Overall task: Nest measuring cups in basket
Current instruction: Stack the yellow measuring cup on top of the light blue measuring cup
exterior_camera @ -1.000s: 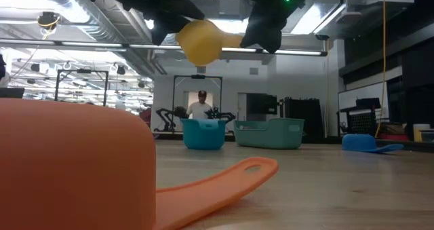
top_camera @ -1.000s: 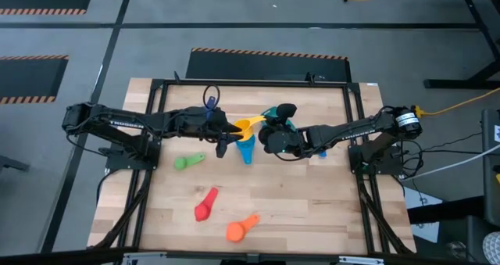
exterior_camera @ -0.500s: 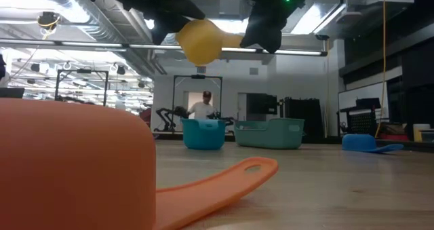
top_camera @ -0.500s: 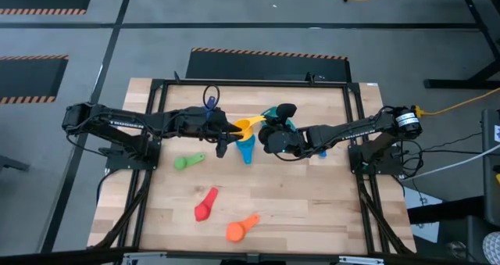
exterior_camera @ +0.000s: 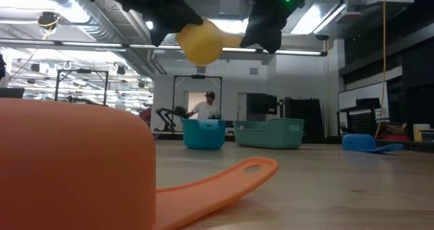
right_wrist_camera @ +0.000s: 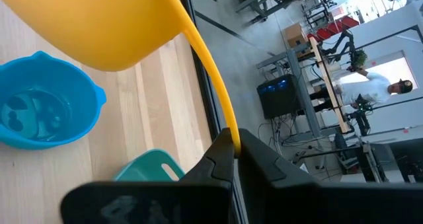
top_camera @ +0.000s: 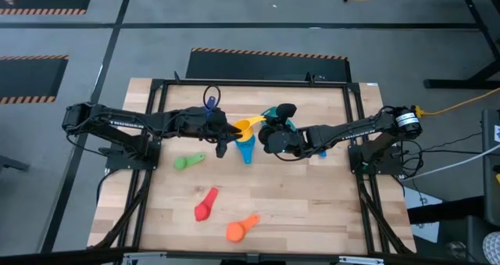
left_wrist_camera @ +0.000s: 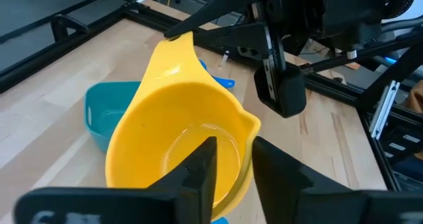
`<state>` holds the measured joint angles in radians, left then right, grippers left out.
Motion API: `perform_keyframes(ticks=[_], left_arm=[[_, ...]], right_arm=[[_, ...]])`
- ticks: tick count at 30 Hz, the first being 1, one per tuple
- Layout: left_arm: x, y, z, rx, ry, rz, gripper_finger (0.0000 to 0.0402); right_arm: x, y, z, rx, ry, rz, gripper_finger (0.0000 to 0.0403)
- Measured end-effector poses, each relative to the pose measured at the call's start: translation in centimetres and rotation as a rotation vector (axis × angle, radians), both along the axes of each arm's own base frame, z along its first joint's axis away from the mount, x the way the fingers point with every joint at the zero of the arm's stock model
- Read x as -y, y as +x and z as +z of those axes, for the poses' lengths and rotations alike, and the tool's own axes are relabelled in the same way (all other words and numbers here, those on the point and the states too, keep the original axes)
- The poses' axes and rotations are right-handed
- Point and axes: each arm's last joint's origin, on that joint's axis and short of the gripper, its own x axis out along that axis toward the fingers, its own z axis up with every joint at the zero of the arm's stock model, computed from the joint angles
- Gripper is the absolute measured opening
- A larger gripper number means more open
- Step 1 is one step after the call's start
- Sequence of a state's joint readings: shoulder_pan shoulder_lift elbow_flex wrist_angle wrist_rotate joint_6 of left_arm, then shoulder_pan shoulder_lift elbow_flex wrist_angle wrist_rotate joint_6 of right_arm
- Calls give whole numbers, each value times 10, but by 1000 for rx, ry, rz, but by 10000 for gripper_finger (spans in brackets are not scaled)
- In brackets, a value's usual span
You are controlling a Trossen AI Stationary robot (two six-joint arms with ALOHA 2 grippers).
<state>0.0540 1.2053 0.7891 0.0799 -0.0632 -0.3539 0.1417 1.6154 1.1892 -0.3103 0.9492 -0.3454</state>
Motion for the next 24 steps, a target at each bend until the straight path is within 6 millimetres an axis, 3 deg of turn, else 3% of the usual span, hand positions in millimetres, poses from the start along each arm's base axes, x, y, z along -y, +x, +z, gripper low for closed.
perform_keyframes(ticks=[9,20,24], left_arm=[[-2,0,1,3,35,-20,11],[-3,0,0,-9,59,2,4],[-3,0,0,-11,68,1,4]], right_arm=[[0,0,0,7,5,2,18],[-2,1,-1,-1,59,62,36],[-2,2,-1,-3,75,80,59]])
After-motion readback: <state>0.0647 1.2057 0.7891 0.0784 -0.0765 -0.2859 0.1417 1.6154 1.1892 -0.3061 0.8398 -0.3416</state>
